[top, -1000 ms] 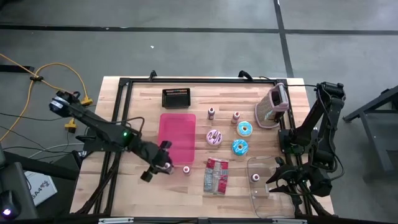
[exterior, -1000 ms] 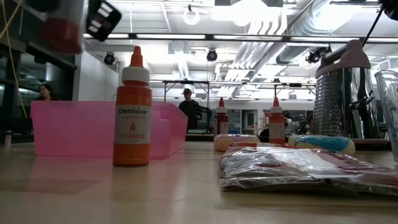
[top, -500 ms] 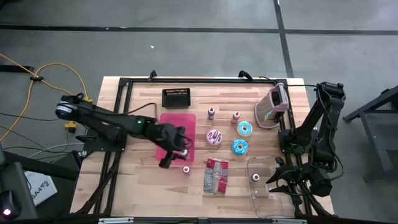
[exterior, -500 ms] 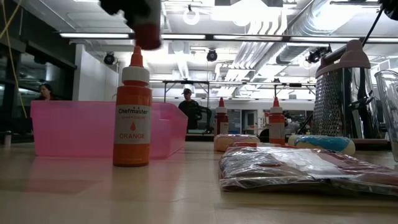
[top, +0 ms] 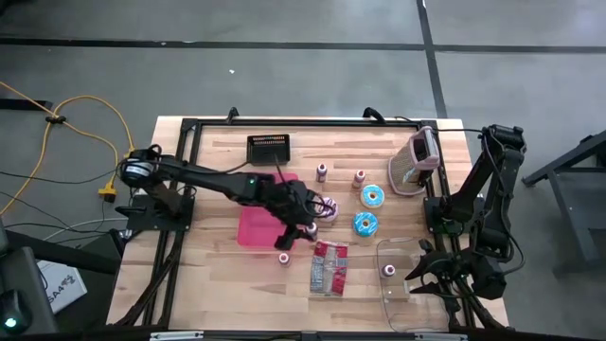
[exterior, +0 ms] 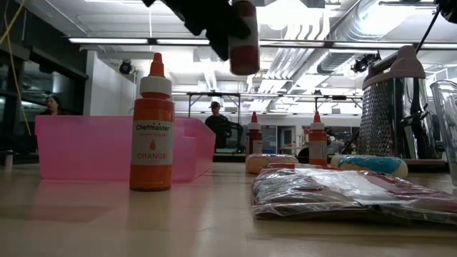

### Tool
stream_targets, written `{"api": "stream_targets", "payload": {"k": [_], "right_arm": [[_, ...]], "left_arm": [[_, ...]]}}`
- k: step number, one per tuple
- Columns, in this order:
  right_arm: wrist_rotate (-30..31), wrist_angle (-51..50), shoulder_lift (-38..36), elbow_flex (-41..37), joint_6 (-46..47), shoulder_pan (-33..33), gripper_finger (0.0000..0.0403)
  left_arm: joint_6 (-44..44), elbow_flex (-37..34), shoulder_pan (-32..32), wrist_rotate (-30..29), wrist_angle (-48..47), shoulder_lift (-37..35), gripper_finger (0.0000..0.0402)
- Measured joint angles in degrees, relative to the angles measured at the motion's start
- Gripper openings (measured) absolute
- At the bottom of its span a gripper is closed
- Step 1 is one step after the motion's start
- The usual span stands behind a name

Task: Pick & Place Food Item
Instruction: Put the bottom red food coloring bottle into the transparent bin

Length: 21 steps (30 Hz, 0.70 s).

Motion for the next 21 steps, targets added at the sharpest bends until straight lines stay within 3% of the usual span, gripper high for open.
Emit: {"api": "stream_targets", "payload": {"k": [15,21], "right_arm": [[0.0,0.1,0.0,0.0,-0.3,0.0,0.0151],[6.1,3.8,0.0,0.0,-9.1,0.0,0.0151]], "left_arm": [[-1.0,0.0,0.5,0.0,1.7,0.2,0.0143],[-1.6,0.0,0.5,0.0,1.7,0.2,0.0143]]}}
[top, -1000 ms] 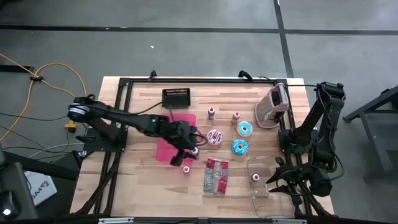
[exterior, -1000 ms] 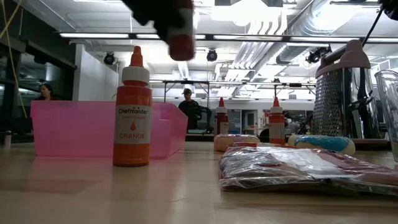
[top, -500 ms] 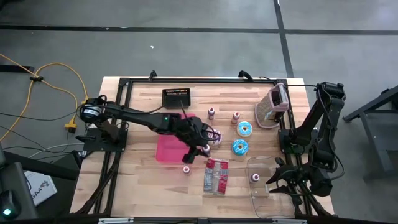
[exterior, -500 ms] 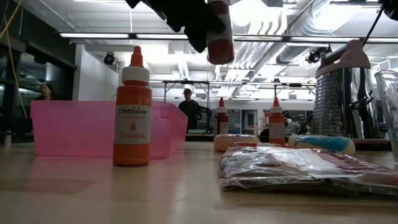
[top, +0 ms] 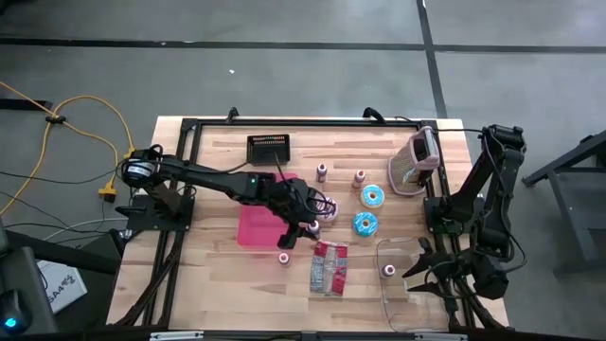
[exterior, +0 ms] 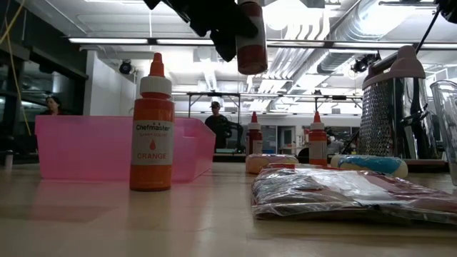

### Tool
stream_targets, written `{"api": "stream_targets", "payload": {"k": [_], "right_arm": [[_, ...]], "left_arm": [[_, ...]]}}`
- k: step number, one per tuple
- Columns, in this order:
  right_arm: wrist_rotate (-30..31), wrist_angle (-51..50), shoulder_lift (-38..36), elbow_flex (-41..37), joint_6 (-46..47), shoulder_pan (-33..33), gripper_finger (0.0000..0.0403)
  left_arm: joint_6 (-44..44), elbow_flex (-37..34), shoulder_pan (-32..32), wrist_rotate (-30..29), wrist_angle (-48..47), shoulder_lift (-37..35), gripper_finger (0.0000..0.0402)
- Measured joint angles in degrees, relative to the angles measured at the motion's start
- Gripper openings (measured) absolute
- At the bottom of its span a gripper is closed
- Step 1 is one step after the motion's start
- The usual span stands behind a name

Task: Pick & Place Food Item
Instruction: Put the bottom red food coloring bottle into the transparent bin

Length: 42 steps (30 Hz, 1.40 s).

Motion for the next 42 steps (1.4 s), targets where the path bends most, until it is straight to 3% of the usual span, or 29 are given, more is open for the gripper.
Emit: {"api": "stream_targets", "payload": {"k": [4,9,15,18,24,30,42], "right_arm": [[1.7,4.5,0.0,0.0,0.3,0.0,0.0151],[8.7,8.3,0.0,0.0,0.3,-1.2,0.0151],[18.2,11.7,0.0,0.0,0.1,-5.1,0.0151],[19.9,11.7,0.0,0.0,-0.6,-8.8,0.0151],[11.4,12.4,0.6,0.0,-9.0,-20.9,0.0151],[0.0,23.1,4.6,0.0,-24.9,-33.3,0.0150],[-11.4,40.7,16.1,0.0,-39.3,-45.8,0.0139]], "left_arm": [[0.0,0.0,0.0,0.0,0.2,0.0,0.0143],[-0.6,0.0,0.0,0.0,0.2,0.0,0.0143],[-0.8,0.0,0.0,0.0,0.2,0.0,0.0143],[-1.0,0.0,0.0,0.0,0.2,0.0,0.0143],[-1.1,0.0,0.0,0.0,0.2,0.0,0.0143],[-1.1,-0.1,0.0,0.0,0.2,0.0,0.0143],[-0.5,-0.1,0.0,0.0,-2.2,-0.1,0.0143]]}}
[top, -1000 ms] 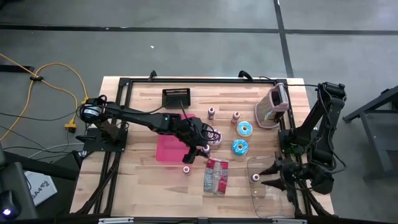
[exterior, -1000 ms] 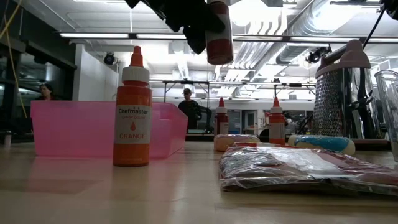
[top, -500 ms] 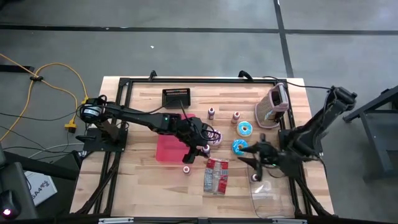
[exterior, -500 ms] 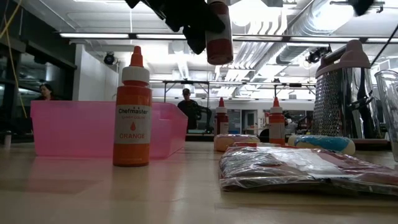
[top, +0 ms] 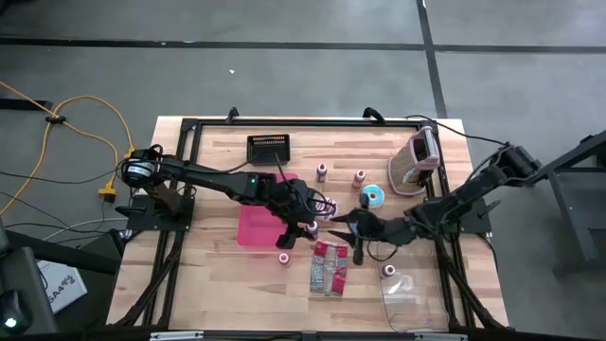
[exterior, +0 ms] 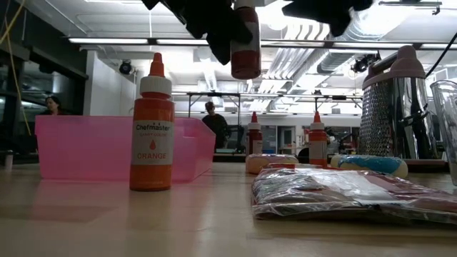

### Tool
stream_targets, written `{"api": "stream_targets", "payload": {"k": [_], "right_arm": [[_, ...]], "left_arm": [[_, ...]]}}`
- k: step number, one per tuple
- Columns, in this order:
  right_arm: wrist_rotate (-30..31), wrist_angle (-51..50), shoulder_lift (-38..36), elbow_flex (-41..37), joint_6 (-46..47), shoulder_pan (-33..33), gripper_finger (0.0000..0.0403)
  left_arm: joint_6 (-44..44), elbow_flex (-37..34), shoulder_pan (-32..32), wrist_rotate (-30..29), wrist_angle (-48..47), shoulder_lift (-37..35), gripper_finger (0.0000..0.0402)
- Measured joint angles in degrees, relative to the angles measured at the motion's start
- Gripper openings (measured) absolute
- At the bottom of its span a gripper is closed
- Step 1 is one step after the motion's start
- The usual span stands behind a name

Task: Pick & Place Food Item
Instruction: Put the bottom red food coloring bottle into the transparent bin

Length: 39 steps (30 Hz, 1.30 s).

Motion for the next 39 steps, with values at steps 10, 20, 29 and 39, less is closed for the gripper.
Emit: {"api": "stream_targets", "payload": {"k": [10,20,29,39], "right_arm": [[-7.8,5.6,3.6,0.0,-1.3,-4.6,0.0139],[-9.7,7.9,3.5,0.0,-4.1,-5.7,0.0139],[-9.5,7.9,3.5,0.0,-4.3,-6.0,0.0138],[-9.5,8.4,3.5,0.0,-5.1,-6.5,0.0138]], "left_arm": [[1.0,0.0,0.0,-0.1,-0.2,0.0,0.0143],[1.6,0.0,0.0,-4.9,0.1,0.0,0.0143],[2.1,0.0,0.0,-4.9,3.8,0.0,0.0143],[2.2,0.0,0.0,-6.5,5.4,0.0,0.0143]]}}
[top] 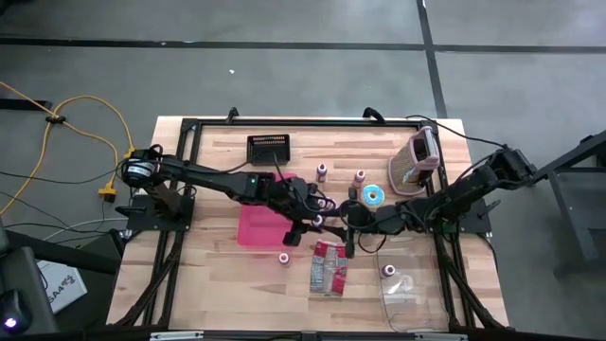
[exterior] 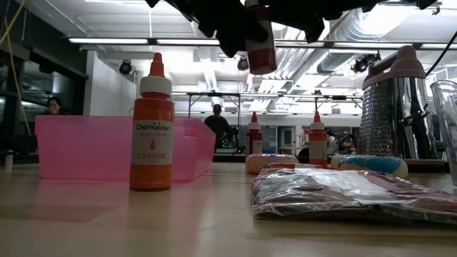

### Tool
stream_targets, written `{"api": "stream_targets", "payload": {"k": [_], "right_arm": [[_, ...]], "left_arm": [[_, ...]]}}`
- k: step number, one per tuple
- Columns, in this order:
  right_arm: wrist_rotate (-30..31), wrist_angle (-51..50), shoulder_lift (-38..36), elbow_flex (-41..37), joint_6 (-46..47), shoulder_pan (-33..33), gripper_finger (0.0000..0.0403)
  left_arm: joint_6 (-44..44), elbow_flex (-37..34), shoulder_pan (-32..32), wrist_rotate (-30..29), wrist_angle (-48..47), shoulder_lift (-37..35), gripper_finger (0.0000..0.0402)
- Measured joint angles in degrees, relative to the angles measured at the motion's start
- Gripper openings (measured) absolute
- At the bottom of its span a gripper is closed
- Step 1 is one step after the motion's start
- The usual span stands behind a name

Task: Pick & Place Food Item
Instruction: Put the bottom red food coloring bottle into the transparent bin

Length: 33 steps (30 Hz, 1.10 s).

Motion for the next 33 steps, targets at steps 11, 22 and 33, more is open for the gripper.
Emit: {"api": "stream_targets", "payload": {"k": [11,22,33], "right_arm": [[-0.1,2.5,0.0,0.0,-2.1,-0.3,0.0138],[-3.6,2.9,0.0,0.0,-2.0,-1.9,0.0138],[-5.7,3.3,0.0,0.0,-2.0,-2.2,0.0138]], "left_arm": [[0.0,0.0,0.0,0.0,1.2,0.0,0.0143],[0.0,0.0,0.0,-0.1,2.2,0.0,0.0143],[0.0,0.0,0.0,0.1,2.2,0.0,0.0143]]}}
